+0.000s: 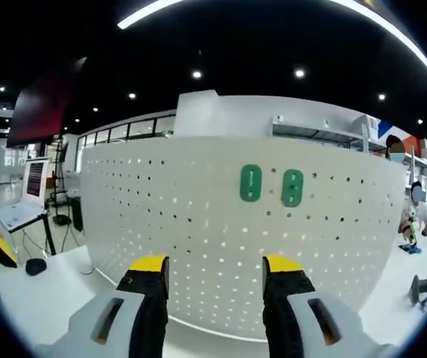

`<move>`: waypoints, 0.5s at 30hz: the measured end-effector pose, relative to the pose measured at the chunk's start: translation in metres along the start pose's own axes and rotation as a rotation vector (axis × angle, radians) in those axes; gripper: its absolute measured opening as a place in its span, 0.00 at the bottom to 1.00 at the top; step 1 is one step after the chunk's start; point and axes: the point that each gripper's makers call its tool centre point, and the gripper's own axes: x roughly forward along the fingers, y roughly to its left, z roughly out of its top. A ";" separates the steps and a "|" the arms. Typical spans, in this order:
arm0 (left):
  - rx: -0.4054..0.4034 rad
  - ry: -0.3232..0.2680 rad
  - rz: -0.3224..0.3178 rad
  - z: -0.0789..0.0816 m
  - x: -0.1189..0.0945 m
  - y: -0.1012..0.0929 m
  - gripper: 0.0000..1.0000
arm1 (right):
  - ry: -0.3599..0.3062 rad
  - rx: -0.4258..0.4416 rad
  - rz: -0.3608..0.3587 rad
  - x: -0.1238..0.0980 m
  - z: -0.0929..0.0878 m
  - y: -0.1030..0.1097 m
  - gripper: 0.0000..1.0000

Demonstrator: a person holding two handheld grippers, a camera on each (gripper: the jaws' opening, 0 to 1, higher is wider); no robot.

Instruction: Insert the hook assembly into the mounting plate slot until the hook locks in place.

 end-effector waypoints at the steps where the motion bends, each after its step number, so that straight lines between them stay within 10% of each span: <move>1: -0.001 0.000 0.000 0.000 0.000 0.000 0.85 | 0.004 0.003 0.000 -0.002 -0.002 0.001 0.51; 15: -0.001 0.006 -0.001 -0.004 0.000 -0.007 0.85 | 0.024 0.020 0.007 -0.032 -0.018 0.010 0.50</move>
